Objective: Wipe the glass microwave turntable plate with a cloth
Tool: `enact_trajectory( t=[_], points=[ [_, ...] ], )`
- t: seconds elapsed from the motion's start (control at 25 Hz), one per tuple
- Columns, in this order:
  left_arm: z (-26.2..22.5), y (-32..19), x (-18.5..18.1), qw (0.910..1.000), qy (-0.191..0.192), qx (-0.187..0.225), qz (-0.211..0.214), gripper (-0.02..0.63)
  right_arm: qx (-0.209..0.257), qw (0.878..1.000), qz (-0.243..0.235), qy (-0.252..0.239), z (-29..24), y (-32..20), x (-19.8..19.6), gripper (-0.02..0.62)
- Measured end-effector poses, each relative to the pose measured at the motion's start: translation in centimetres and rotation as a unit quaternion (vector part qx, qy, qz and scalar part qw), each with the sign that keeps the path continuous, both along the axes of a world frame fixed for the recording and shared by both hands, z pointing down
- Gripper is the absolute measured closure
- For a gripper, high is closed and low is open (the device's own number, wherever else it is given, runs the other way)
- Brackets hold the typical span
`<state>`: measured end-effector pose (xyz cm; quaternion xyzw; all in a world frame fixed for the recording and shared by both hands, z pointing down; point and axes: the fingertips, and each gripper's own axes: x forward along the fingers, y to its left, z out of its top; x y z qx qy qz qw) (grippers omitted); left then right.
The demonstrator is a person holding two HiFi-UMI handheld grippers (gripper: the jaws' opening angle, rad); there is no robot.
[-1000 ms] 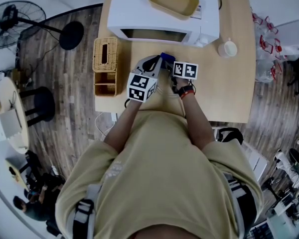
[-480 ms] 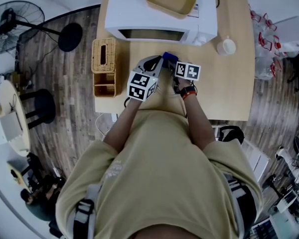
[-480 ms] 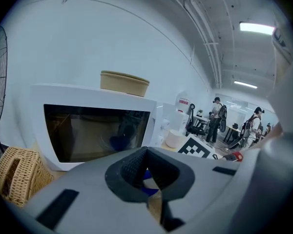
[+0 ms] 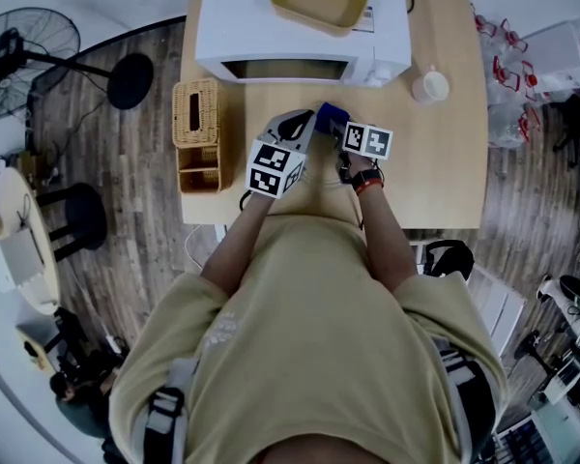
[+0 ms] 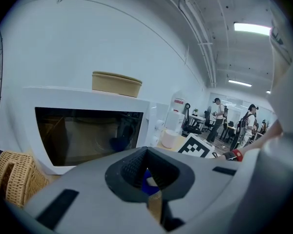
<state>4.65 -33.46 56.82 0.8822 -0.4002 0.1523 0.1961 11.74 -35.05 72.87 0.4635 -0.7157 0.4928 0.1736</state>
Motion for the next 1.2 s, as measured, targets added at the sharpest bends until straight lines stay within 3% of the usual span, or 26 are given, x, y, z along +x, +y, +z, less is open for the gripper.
enact_trajectory(
  t=[1.2],
  points=[
    [1.3,0.8,-0.4,0.9998,-0.016,-0.008,0.012,0.588,-0.009,0.996,0.081,0.033,-0.2,1.2,7.3,0.437]
  ],
)
